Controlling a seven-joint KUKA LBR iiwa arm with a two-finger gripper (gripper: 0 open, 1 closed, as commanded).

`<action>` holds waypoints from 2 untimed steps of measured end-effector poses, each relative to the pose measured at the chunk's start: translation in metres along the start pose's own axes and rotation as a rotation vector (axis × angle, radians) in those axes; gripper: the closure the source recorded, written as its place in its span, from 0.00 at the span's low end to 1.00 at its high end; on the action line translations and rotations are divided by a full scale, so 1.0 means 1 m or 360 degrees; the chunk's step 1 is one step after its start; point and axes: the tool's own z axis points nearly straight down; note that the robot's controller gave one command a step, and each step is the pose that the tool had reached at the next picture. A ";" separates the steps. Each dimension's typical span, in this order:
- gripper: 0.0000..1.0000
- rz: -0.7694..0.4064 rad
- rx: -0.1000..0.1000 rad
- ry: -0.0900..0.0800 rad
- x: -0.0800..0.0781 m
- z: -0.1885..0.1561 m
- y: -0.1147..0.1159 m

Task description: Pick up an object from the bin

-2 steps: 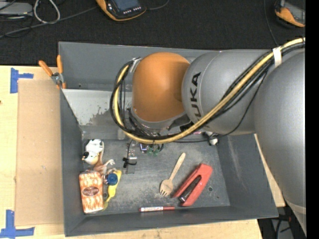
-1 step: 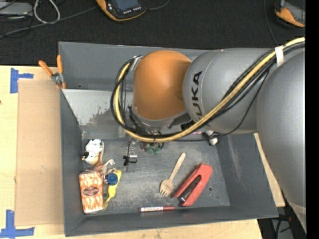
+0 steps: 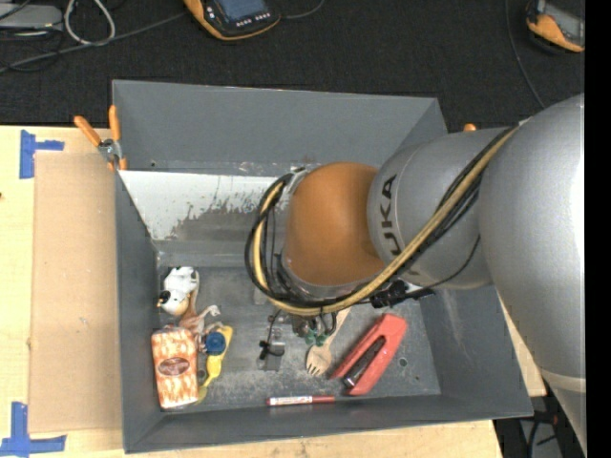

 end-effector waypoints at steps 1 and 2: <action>0.00 -0.0054 -0.0001 -0.0007 0.010 0.050 -0.046; 0.00 -0.0074 -0.0008 -0.0005 0.022 0.035 -0.059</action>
Offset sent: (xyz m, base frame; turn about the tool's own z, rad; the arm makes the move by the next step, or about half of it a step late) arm -0.0507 -0.1011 -0.0123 -0.0440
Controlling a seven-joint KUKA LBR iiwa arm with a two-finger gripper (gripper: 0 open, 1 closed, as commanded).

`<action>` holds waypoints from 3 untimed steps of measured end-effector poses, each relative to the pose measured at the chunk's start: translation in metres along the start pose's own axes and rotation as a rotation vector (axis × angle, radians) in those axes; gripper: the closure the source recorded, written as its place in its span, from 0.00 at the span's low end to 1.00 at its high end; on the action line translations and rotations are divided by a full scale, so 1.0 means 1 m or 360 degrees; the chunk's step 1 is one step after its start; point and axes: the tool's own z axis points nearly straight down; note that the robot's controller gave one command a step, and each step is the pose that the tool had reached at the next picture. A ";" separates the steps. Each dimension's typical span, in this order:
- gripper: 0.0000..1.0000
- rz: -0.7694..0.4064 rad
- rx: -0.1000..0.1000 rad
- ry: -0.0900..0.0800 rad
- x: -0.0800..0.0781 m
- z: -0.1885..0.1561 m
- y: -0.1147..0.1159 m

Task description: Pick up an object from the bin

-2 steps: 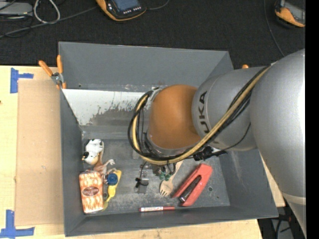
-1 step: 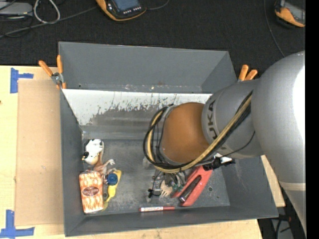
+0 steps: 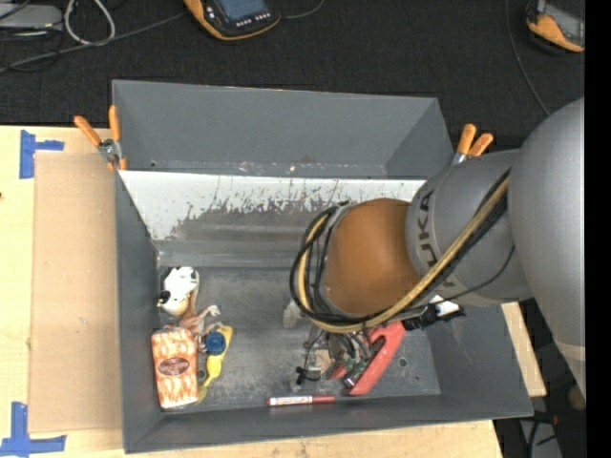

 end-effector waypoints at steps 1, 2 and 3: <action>0.00 -0.0313 0.0008 -0.0002 -0.015 0.004 0.000; 0.00 -0.0444 0.0002 0.0003 -0.013 0.002 -0.038; 1.00 -0.0360 -0.0004 -0.0005 -0.026 -0.059 -0.058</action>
Offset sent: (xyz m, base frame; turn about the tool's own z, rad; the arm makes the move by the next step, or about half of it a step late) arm 0.0052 -0.0923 0.0010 -0.0100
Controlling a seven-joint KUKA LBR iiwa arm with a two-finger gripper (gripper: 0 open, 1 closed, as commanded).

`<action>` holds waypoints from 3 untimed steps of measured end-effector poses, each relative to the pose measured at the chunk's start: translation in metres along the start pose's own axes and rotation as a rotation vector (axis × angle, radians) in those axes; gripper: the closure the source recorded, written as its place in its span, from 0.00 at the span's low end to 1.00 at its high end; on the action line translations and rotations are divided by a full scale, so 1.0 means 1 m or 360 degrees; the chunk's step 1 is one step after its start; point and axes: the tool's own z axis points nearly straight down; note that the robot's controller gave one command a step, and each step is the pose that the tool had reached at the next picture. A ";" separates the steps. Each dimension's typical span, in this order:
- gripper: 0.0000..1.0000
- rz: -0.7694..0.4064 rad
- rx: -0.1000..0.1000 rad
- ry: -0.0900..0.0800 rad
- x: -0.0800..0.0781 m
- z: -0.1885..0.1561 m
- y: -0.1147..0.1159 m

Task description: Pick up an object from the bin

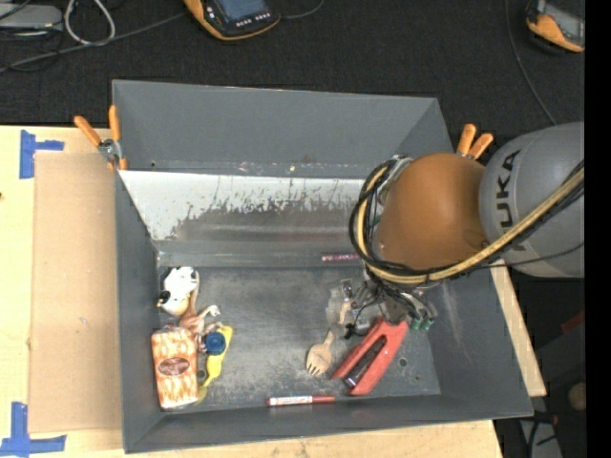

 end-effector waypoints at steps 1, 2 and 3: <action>1.00 0.0002 0.0000 0.0001 0.000 0.000 0.000; 1.00 -0.0281 -0.0003 0.0000 0.027 -0.004 -0.017; 1.00 -0.0093 -0.0003 0.0005 0.052 -0.020 -0.024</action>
Offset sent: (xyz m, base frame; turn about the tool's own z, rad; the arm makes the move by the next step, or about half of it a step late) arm -0.0360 -0.0388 0.0075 -0.2571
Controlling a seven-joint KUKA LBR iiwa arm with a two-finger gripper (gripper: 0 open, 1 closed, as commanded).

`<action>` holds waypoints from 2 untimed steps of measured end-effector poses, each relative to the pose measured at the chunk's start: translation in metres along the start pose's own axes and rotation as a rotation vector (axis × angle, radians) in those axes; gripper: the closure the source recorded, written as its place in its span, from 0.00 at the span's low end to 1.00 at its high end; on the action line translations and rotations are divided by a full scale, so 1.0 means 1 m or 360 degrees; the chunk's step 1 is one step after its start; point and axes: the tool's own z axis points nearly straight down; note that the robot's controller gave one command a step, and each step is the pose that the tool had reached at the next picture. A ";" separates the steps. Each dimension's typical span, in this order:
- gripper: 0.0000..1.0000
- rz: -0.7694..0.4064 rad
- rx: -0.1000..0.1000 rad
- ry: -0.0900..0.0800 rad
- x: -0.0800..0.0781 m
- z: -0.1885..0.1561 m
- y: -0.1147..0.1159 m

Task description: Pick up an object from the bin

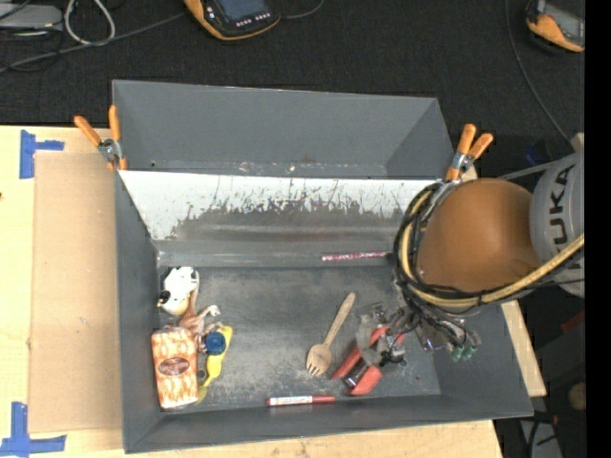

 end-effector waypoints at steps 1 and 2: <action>0.00 -0.0705 -0.0001 0.0001 0.006 0.019 -0.051; 0.00 -0.0717 0.0000 0.0004 0.007 0.022 -0.058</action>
Offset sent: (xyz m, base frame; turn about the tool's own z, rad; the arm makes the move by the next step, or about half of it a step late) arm 0.0000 0.0000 0.0000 0.0000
